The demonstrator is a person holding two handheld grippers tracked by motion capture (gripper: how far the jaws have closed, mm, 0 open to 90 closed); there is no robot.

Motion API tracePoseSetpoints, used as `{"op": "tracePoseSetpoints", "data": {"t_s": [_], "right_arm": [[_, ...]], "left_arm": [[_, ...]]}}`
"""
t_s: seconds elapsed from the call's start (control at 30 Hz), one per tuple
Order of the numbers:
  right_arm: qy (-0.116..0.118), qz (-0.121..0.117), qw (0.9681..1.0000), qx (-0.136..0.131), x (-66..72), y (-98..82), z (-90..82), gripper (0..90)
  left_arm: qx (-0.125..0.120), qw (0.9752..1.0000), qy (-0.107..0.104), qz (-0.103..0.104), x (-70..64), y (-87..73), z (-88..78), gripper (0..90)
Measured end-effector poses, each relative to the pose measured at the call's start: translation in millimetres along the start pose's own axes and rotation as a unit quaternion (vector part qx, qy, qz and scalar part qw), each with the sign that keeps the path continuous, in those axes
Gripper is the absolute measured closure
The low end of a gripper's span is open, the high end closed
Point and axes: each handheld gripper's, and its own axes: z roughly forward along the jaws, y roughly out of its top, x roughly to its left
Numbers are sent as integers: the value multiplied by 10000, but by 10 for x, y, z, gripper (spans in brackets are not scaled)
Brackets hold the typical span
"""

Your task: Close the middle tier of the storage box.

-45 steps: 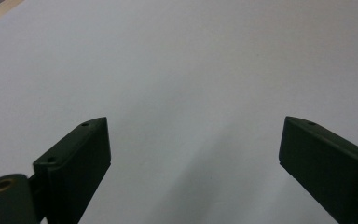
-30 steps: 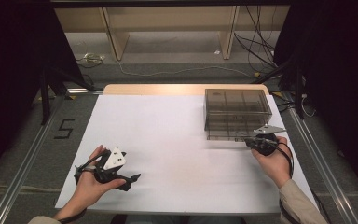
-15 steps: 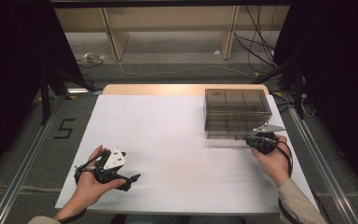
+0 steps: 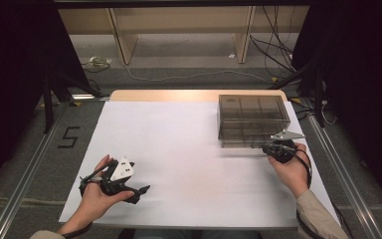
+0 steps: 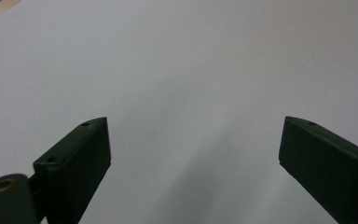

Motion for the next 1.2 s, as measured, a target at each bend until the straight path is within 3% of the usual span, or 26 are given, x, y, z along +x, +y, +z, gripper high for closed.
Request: {"op": "tracePoseSetpoints", "data": {"t_s": [1.2], "right_arm": [[-89,66,9998,-137,-26,79,54,900]], "left_arm": [[9,10000,-1,11,0,1,7,91]]}}
